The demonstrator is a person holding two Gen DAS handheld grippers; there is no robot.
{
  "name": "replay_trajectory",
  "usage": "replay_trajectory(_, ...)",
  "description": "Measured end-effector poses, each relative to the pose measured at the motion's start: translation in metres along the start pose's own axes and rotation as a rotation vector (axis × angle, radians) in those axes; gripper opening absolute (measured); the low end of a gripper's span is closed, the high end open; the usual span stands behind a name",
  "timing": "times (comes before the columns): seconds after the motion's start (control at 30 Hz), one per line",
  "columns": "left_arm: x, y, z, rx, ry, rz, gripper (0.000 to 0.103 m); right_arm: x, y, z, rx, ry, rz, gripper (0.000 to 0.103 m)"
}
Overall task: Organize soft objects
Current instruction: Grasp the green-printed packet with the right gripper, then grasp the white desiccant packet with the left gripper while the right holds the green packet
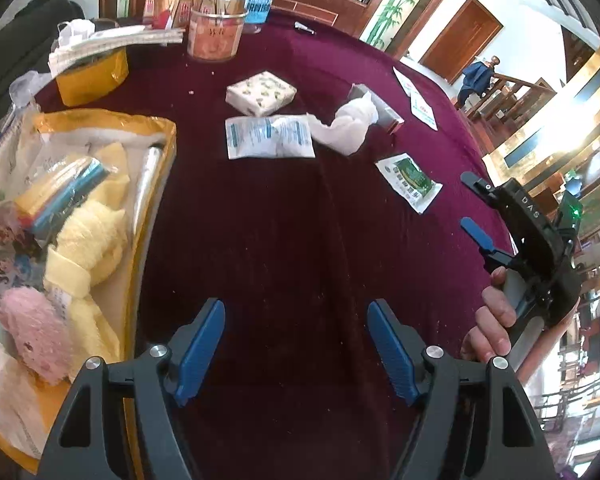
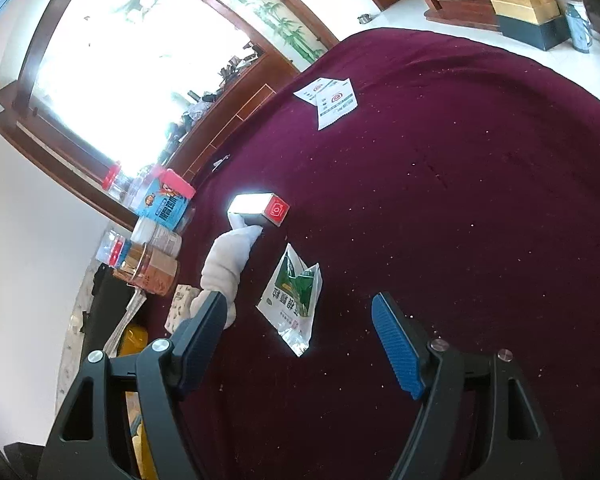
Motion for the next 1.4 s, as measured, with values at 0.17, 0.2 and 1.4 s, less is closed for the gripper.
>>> replay_trajectory(0.17, -0.003, -0.005, -0.001, -0.002, 0.018, 0.007, 0.077, 0.0, 0.023, -0.01, 0.056, -0.033, -0.106, 0.074)
replay_trajectory(0.2, -0.005, -0.006, -0.002, -0.002, 0.015, 0.012, 0.077, -0.003, 0.029, -0.012, 0.085, -0.047, -0.107, 0.073)
replay_trajectory(1.4, -0.043, 0.057, 0.015, -0.061, 0.046, -0.069, 0.077, 0.009, 0.029, -0.031, 0.006, -0.118, -0.068, 0.01)
Point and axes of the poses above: each gripper's, at about its wrist camera, not at the fingertips, and y roughly the way its jaws point, z to its right, x to its underside, the point moved 3 cm from there along y, roughly the way its jaws point, and after that the axes turned 9 degrees about z, right-handed, at the moved point
